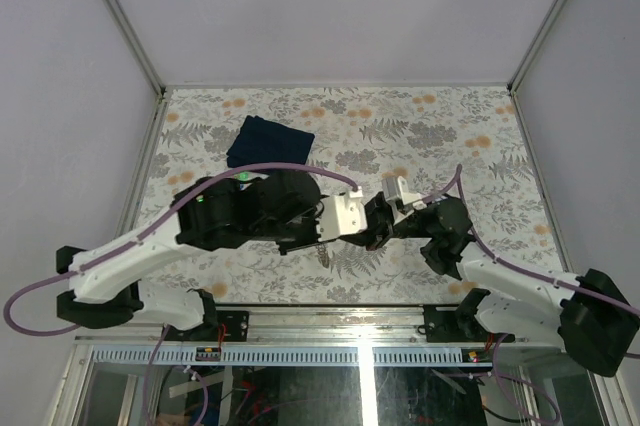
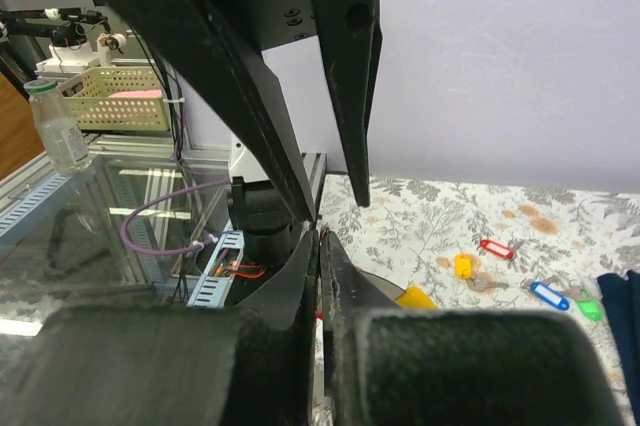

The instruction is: Put the keys on the keyring

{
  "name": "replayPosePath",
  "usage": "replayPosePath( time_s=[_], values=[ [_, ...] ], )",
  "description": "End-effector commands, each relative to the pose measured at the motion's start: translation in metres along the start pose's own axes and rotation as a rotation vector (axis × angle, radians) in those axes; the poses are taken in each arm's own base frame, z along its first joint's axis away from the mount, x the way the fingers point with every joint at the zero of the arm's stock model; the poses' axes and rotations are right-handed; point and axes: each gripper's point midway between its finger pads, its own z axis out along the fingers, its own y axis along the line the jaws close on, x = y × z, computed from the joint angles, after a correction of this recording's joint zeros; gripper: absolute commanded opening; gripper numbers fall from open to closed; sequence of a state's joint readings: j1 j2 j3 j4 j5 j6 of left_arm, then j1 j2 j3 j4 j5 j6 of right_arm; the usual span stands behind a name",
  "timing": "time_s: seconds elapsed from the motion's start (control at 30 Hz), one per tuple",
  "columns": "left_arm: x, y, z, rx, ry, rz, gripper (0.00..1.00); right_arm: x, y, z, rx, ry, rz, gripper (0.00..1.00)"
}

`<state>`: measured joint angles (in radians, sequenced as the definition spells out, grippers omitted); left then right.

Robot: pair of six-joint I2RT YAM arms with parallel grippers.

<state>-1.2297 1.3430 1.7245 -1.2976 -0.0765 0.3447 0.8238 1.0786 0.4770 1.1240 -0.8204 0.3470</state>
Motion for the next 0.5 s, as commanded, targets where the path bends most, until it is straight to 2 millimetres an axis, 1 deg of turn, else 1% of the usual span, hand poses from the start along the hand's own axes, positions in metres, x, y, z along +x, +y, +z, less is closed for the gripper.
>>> replayPosePath(
  time_s=[0.0, 0.13, 0.17, 0.3, 0.4, 0.47],
  values=[
    [-0.034, 0.002, -0.022, -0.022, -0.253, 0.002, 0.31, -0.052, 0.007, 0.005, -0.002, -0.070, -0.147, 0.00],
    [-0.051, 0.005, -0.041, -0.063, -0.447, -0.003, 0.36, -0.065, 0.010, 0.003, 0.009, -0.073, -0.180, 0.00],
    [-0.052, 0.005, -0.041, -0.074, -0.486, -0.012, 0.37, -0.068, 0.011, 0.003, 0.014, -0.080, -0.184, 0.00],
    [-0.066, 0.011, -0.062, -0.138, -0.706, -0.060, 0.42, -0.084, 0.013, 0.002, 0.029, -0.125, -0.199, 0.00],
    [-0.068, 0.019, -0.077, -0.199, -0.835, -0.103, 0.45, -0.093, 0.015, 0.002, 0.031, -0.156, -0.203, 0.00],
    [-0.069, 0.020, -0.089, -0.218, -0.920, -0.115, 0.47, -0.098, 0.017, 0.003, 0.023, -0.171, -0.202, 0.00]
  ],
)
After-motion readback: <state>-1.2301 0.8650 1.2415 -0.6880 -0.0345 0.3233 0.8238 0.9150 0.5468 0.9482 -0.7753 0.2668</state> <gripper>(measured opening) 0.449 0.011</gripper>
